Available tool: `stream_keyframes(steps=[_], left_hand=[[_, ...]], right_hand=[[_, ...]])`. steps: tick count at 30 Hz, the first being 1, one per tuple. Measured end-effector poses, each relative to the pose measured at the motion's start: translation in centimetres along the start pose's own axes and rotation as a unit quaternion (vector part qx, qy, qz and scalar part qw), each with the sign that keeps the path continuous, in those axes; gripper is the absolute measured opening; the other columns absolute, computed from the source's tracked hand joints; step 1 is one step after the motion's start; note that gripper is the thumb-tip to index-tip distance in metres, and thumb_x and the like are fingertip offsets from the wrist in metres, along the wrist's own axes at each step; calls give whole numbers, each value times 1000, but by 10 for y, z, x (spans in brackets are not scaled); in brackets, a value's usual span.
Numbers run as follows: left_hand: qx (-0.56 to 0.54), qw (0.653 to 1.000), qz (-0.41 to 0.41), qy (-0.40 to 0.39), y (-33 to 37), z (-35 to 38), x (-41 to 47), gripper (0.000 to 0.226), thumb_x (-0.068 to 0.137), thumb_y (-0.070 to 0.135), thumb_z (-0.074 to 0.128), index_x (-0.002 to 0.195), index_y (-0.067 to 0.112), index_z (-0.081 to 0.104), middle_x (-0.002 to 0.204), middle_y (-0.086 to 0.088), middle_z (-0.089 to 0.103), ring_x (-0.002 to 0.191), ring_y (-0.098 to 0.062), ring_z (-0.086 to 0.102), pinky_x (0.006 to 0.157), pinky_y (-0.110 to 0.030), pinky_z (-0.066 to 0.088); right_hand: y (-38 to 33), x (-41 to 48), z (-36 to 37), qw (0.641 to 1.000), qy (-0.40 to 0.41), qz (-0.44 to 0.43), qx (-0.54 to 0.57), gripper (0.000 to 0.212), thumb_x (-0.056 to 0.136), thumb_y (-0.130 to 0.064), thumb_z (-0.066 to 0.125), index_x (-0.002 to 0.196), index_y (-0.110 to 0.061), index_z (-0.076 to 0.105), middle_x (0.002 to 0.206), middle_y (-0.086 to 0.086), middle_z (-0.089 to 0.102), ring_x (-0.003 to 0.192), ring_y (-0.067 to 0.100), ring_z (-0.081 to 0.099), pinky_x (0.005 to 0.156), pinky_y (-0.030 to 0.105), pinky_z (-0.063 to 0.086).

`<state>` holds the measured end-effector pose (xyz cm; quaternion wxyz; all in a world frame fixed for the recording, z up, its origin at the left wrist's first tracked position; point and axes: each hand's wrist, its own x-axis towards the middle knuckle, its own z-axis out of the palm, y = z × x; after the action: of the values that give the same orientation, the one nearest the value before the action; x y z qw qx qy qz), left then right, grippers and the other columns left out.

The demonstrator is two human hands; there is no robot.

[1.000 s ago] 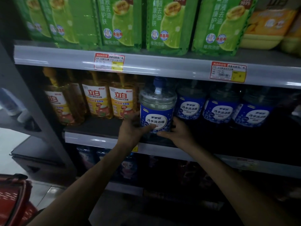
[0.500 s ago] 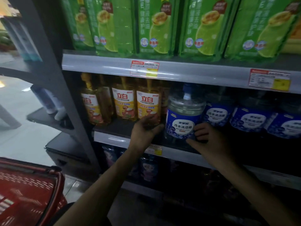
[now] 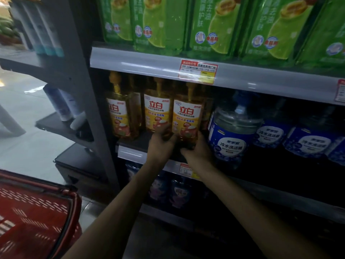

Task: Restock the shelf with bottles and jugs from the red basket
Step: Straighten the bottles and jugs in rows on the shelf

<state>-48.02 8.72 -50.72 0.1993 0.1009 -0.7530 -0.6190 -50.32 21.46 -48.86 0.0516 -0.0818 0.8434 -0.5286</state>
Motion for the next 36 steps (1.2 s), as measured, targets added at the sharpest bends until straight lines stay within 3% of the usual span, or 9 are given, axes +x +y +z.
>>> stream_keyframes(steps=[4,12,15,20,22,24,29,32,36], left_hand=[[-93,995,-41,-23,1,8,11,65,83,62,64,138,29,63,137,6,67,129,-14,61,113,-48,48],[-132,989,-48,-37,0,12,19,51,92,52,61,136,27,65,133,7,69,127,-15,63,114,-49,46],[-136,988,-58,-48,3,7,18,42,100,41,61,138,21,64,134,3,68,128,-17,61,113,-44,46],[-104,993,-30,42,-2,-16,14,29,104,31,61,132,24,64,122,10,69,118,-7,64,93,-25,51],[-119,989,-22,84,-2,-30,12,33,105,31,60,138,26,59,116,19,67,109,5,62,83,-15,48],[-127,989,-25,75,-4,-43,12,31,106,34,57,138,32,57,112,25,66,101,13,62,81,-11,46],[-171,982,-78,20,-8,-54,17,29,108,41,50,125,30,69,124,10,73,120,-8,65,107,-33,49],[-198,975,-104,3,-3,-53,22,27,107,47,49,117,33,69,119,10,74,118,-9,66,105,-32,49],[-170,980,-104,-14,-3,-53,22,37,107,50,46,128,27,67,126,4,72,120,-12,65,104,-31,49]], right_hand=[[-4,15,11,993,11,54,103,76,88,-1,64,151,-34,38,145,-2,55,134,24,51,106,40,45],[-1,19,20,990,27,46,130,72,88,5,61,146,-35,46,140,-3,60,130,21,55,102,35,47],[6,23,17,990,2,39,132,72,87,6,63,143,-37,48,136,-6,62,128,18,57,106,40,48],[14,14,27,997,15,-1,70,73,91,6,59,149,-35,40,142,-5,56,130,18,55,105,42,50],[10,15,43,999,-16,-29,30,78,93,2,60,153,-40,31,150,-4,48,136,18,49,109,46,48],[0,23,60,997,-40,-59,15,83,93,0,61,153,-47,28,157,-5,41,144,21,40,113,52,44],[-23,41,85,997,-48,-66,-2,80,94,1,58,156,-41,30,164,-4,27,151,24,26,118,51,37],[-23,45,93,997,-43,-61,-7,82,95,-2,58,155,-48,26,165,-4,25,152,25,25,117,54,38],[-24,44,88,998,-53,-42,3,87,92,2,60,154,-49,27,164,-5,28,151,24,28,116,53,40]])
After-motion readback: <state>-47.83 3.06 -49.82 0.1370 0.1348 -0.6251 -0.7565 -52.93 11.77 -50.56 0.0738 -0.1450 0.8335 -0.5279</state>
